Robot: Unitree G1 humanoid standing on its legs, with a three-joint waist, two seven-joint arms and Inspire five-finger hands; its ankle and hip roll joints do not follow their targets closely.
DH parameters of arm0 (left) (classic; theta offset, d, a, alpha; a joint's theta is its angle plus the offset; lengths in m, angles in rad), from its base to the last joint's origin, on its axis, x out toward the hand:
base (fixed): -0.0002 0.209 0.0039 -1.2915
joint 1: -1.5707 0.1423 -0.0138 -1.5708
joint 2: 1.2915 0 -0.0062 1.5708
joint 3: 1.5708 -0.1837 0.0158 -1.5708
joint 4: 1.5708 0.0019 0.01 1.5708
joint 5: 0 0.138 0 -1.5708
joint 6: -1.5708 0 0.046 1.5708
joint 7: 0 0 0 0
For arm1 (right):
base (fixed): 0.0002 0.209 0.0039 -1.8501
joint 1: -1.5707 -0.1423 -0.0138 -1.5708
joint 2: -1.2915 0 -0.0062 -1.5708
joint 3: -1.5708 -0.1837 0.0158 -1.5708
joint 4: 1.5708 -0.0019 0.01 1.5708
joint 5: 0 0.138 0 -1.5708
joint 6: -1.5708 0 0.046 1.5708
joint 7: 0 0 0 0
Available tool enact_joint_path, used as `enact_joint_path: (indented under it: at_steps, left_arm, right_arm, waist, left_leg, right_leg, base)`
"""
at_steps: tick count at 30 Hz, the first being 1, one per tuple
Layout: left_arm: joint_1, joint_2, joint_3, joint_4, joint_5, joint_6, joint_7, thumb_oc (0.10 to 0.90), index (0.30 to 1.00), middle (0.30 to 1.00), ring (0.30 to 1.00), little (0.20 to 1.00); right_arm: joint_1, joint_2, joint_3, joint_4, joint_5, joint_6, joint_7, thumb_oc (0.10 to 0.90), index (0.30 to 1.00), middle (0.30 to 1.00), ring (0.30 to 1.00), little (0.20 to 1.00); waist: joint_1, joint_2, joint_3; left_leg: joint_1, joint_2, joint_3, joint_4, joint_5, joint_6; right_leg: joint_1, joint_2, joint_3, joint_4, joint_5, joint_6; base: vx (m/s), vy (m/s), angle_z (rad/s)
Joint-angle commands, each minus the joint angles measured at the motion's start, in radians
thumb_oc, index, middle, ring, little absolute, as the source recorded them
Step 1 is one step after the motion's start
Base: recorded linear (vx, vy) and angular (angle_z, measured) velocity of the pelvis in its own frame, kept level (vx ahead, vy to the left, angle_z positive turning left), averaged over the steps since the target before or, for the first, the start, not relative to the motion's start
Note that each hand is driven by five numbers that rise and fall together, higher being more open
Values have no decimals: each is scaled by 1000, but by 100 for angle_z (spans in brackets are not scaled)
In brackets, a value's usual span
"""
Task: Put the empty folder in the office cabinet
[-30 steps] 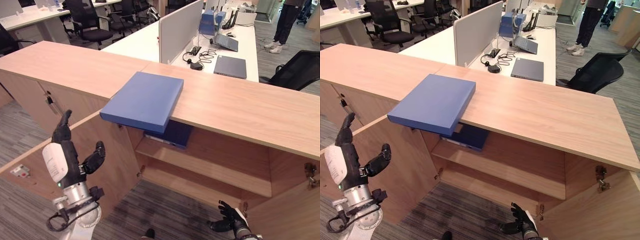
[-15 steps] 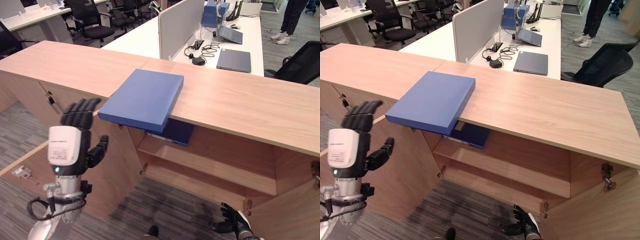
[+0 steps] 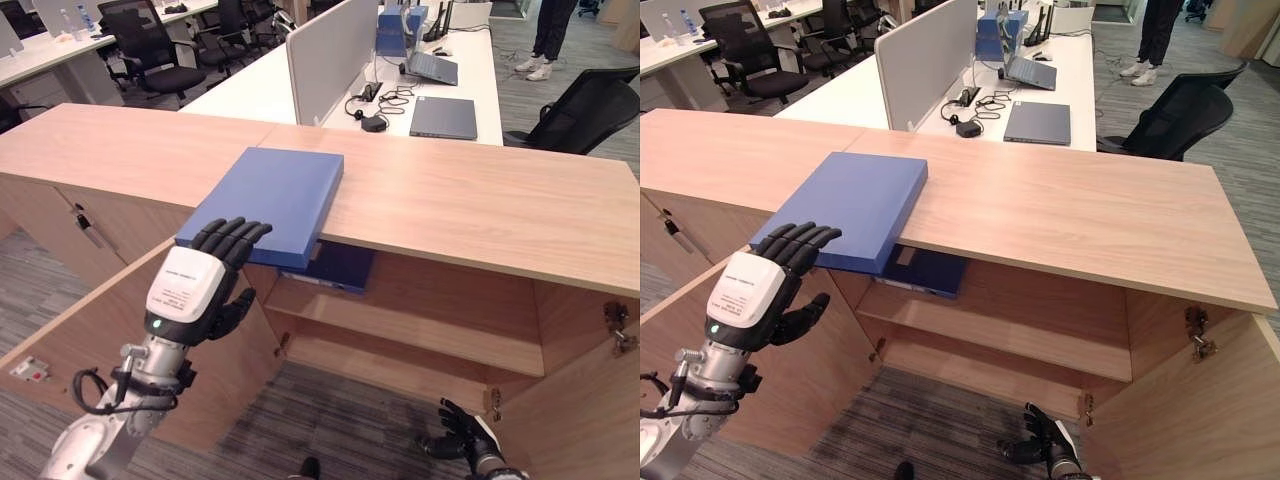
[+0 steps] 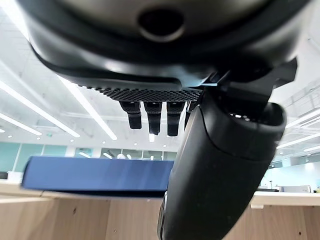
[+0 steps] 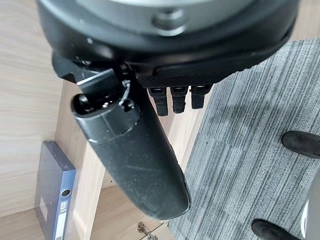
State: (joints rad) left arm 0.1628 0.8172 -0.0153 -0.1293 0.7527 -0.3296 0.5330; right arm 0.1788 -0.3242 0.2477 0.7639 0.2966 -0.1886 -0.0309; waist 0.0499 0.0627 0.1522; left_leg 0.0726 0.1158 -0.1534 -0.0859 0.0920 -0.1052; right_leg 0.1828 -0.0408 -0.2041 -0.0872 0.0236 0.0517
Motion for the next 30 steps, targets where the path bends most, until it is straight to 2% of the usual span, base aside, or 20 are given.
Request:
enact_joint_path:
  at_steps: [1, 16, 17, 30]
  left_arm:
    - [-138, 61, 4, -32, -13, -11, 33, 800, 900, 900, 900, 900]
    - [-234, 110, -23, 7, 27, 18, 38, 800, 900, 900, 900, 900]
    - [-234, 110, -24, 8, 27, 18, 38, 800, 900, 900, 900, 900]
    - [-317, 115, -95, 148, 47, 54, 38, 800, 900, 900, 900, 900]
  right_arm:
    - [-78, -25, -14, -47, 32, -88, 4, 800, 900, 900, 900, 900]
    - [-79, -24, -11, -28, 40, -84, 11, 800, 900, 900, 900, 900]
    - [-79, -24, -11, -28, 40, -84, 12, 800, 900, 900, 900, 900]
    - [-80, -35, -10, -40, 48, -84, 16, 800, 900, 900, 900, 900]
  waist:
    - [-19, -15, -32]
    - [-38, -13, -38]
    - [-38, -14, -40]
    - [-55, -18, -41]
  left_leg:
    - [8, 95, 43, -1, -20, -96]
    - [8, 95, 64, -1, -13, -96]
    - [12, 96, 64, -1, -25, -97]
    - [13, 99, 76, -1, -16, -96]
  right_leg:
    - [40, -29, 55, 1, -114, 66]
    - [34, -36, 65, 0, -101, 72]
    - [38, -35, 65, 0, -112, 71]
    - [33, -35, 72, 0, -97, 74]
  base:
    - [11, 10, -5]
    - [0, 2, -1]
    - [-44, 13, -1]
    - [3, 8, -3]
